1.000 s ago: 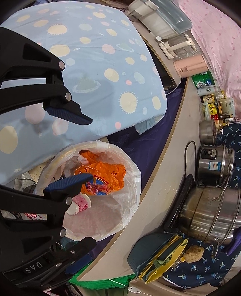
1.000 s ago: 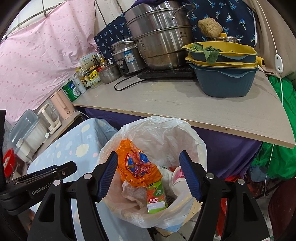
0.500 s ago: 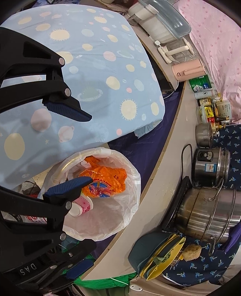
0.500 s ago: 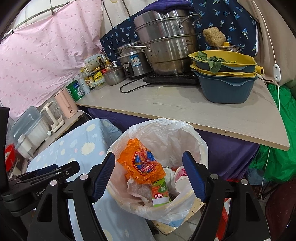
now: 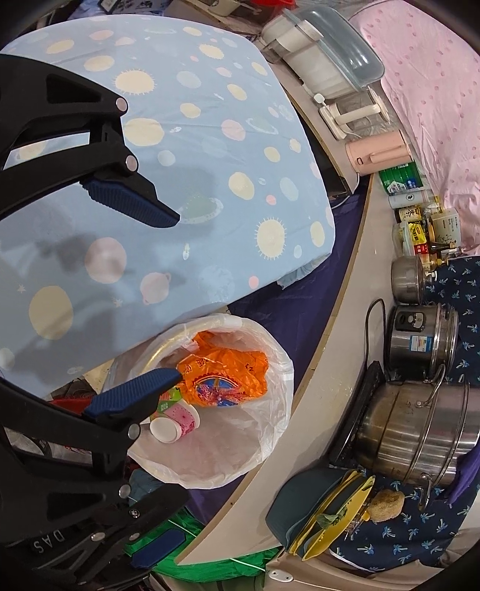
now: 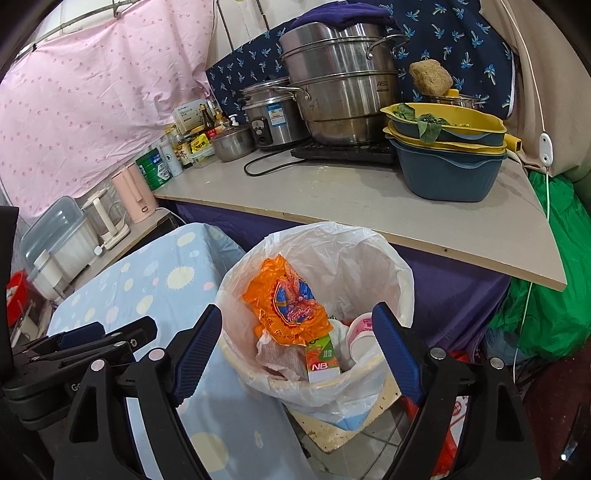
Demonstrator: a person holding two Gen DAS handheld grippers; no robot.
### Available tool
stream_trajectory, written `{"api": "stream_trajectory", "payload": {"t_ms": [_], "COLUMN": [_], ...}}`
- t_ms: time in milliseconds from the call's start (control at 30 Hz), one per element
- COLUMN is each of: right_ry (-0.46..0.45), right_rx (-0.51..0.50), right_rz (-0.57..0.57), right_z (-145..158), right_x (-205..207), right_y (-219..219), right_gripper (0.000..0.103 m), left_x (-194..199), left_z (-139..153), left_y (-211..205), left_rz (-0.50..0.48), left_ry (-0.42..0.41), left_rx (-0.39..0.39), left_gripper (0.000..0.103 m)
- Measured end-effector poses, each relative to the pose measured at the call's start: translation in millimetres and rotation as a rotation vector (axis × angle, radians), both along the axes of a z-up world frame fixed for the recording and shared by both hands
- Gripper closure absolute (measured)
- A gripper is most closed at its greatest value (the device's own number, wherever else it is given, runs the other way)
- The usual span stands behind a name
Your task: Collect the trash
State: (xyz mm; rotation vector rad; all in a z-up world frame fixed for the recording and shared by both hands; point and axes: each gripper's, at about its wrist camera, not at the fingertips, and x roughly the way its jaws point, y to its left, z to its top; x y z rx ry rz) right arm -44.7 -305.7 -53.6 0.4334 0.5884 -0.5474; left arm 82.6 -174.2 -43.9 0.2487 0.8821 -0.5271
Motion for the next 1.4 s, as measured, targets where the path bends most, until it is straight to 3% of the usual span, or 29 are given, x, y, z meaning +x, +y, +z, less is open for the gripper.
{"api": "stream_trajectory", "payload": {"t_ms": [167,633,1400], "right_ry": [0.015,0.078,0.147], "right_rx": [-0.001,-0.01,-0.018], "right_rz": [-0.006,-0.04,-0.064], "right_z": [-1,-7,-24], "right_x": [-6,-18,-23], "right_y": [5,14,8], "right_gripper": [0.02,0.019,0.013], "left_x": [-6,-19,-29], "left_z": [-2,-13,-31], "left_y": [7,14,3], "left_rz": [0.006,-0.008,-0.012], "left_ry": [-0.008,-0.003,-0.009], "left_rx": [0.007,0.031,0.081], "left_gripper": [0.019,0.012,0.011]}}
